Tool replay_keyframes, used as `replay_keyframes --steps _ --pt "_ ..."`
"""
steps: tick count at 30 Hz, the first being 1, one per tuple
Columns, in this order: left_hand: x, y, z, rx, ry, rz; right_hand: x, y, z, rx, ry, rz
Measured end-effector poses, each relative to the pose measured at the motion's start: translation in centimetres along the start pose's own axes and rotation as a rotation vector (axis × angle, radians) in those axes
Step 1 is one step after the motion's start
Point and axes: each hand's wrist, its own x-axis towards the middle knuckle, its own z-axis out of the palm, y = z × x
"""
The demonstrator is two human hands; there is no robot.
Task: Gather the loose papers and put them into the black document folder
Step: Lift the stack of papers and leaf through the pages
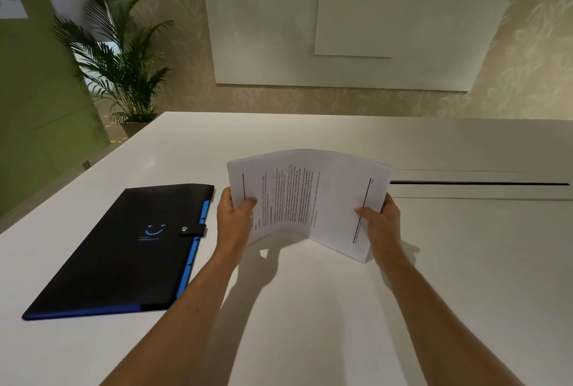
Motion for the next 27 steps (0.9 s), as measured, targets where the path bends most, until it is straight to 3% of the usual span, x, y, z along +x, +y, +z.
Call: replay_keyframes --steps 27 --pt "0.9 -1.1 -0.8 0.109 0.003 0.123 1.1 0.2 -0.3 -0.061 -0.055 -0.08"
